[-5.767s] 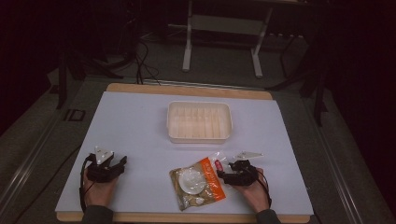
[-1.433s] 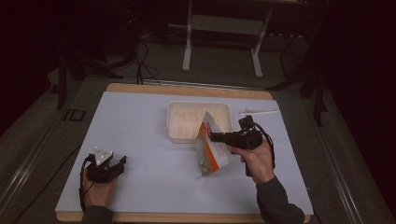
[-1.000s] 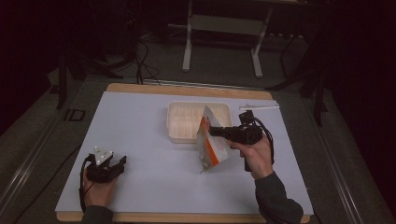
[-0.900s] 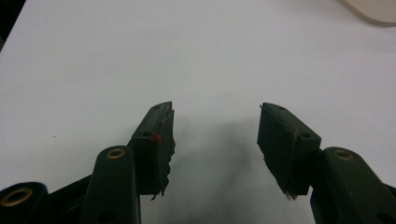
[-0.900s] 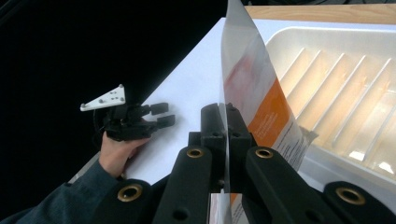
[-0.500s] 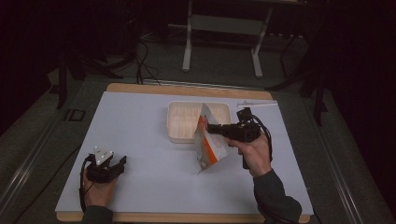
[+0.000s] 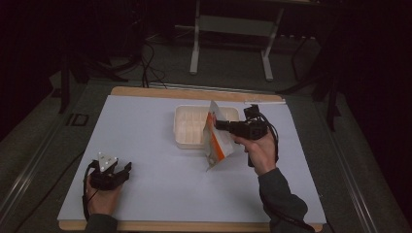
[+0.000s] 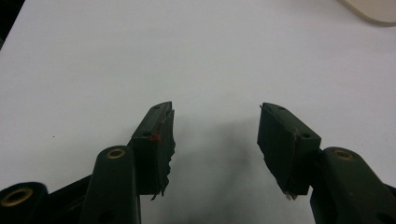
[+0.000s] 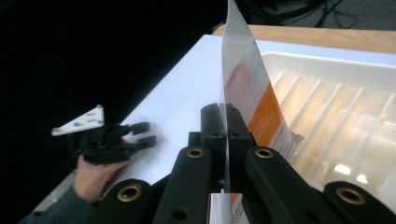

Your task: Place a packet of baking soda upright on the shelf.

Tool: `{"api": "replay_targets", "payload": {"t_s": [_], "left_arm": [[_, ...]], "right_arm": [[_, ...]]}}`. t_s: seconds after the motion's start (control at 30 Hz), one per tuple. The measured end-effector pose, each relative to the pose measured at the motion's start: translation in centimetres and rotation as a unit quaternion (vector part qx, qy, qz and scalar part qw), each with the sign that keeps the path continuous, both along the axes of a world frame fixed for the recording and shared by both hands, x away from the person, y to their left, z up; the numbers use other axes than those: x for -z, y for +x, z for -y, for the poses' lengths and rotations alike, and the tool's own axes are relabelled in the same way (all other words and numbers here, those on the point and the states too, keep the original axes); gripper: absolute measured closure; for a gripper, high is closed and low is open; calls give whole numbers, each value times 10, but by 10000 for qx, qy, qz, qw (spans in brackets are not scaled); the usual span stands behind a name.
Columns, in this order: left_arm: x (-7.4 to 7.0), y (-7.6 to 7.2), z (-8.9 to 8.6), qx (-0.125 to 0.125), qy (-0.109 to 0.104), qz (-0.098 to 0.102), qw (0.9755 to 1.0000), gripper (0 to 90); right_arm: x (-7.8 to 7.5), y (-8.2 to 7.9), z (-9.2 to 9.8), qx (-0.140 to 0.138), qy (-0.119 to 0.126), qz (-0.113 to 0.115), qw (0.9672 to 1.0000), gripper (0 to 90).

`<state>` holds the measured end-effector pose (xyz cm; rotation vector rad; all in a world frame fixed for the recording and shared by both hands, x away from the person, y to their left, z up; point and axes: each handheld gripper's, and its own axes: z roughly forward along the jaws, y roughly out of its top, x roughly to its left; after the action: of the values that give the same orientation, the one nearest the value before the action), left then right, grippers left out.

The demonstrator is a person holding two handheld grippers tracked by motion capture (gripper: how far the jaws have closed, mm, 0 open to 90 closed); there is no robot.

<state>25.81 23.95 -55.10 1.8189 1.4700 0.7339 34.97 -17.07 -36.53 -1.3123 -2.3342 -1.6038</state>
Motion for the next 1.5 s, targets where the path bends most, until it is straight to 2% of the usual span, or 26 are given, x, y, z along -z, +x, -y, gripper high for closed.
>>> {"api": "replay_targets", "payload": {"t_s": [0.67, 1.03, 1.3, 1.5], "left_arm": [[0, 0, 0, 1, 4, 1, 10000, 454], [0, 0, 0, 8, 7, 6, 10000, 455], [0, 0, 0, 16, 4, 20, 10000, 454], [0, 0, 0, 18, 4, 12, 10000, 454]], "right_arm": [[-2, 23, -6, 538, -55, 261, 9982, 900], [-8, 37, -15, 742, -302, 500, 9955, 900], [-8, 50, -15, 843, -196, 557, 9947, 900], [-7, 54, -19, 951, -133, 788, 9923, 900]]}}
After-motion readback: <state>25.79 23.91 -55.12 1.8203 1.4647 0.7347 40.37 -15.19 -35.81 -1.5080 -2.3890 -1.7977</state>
